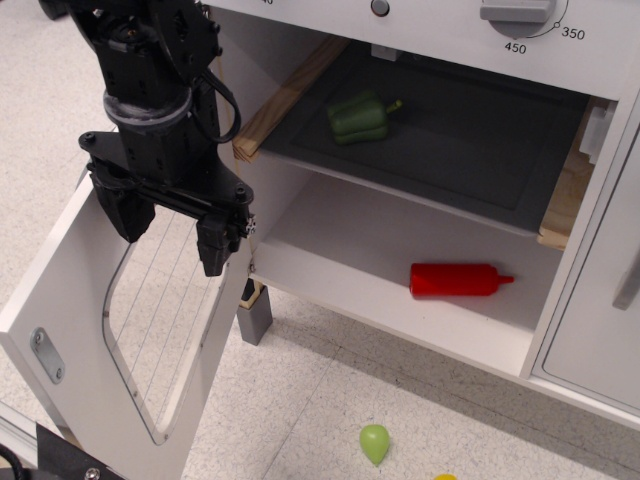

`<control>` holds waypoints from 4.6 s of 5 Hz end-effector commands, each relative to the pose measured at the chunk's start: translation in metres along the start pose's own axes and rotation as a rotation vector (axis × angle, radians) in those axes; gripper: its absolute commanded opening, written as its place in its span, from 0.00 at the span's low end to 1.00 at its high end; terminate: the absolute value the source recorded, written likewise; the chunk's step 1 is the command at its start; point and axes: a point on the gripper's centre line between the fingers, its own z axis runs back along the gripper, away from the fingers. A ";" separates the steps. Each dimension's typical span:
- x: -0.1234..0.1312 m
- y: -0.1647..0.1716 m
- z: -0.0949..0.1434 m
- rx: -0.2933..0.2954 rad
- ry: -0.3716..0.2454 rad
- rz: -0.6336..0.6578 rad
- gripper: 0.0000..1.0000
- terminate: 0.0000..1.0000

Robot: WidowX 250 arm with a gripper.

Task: Close oven

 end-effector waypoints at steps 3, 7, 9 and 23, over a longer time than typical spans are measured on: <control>-0.008 0.004 0.045 -0.068 0.032 0.046 1.00 0.00; -0.016 0.058 0.026 -0.045 -0.032 0.206 1.00 0.00; -0.009 0.024 0.010 -0.063 0.014 0.262 1.00 0.00; 0.056 -0.122 -0.019 -0.260 -0.164 0.012 1.00 0.00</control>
